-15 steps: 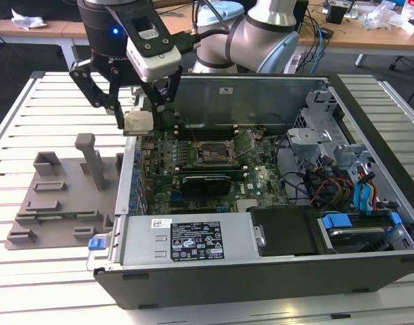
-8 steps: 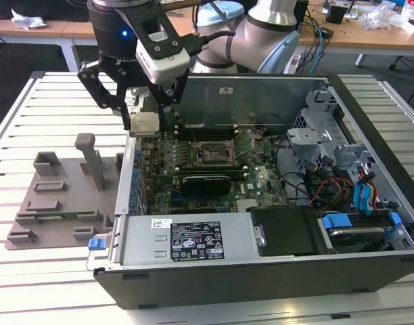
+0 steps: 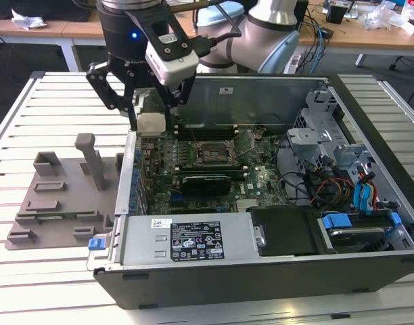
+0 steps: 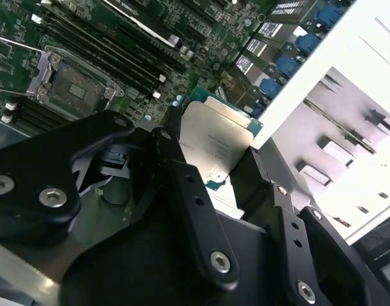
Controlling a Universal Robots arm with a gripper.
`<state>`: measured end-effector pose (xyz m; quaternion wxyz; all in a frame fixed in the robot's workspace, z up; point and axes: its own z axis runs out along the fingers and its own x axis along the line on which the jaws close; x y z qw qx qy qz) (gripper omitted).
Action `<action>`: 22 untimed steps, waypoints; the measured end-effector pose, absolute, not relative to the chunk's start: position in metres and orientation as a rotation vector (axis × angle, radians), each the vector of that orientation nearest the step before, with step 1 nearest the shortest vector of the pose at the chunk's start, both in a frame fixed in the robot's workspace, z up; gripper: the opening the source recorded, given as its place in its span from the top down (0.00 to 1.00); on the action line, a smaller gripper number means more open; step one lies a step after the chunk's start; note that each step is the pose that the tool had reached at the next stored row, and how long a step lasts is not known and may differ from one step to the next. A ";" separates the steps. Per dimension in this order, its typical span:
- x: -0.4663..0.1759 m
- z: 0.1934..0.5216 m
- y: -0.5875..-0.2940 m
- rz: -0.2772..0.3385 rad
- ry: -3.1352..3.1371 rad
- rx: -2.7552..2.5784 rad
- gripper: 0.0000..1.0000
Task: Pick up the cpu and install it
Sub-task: 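Pick up the cpu and move it towards the insertion slot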
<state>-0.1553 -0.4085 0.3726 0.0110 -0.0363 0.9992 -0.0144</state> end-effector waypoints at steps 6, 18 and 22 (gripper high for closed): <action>-0.142 0.366 -0.403 -0.050 3.118 -0.113 0.45; -0.118 0.351 -0.395 -0.055 3.121 -0.114 0.45; -0.112 0.346 -0.395 -0.055 3.121 -0.114 0.45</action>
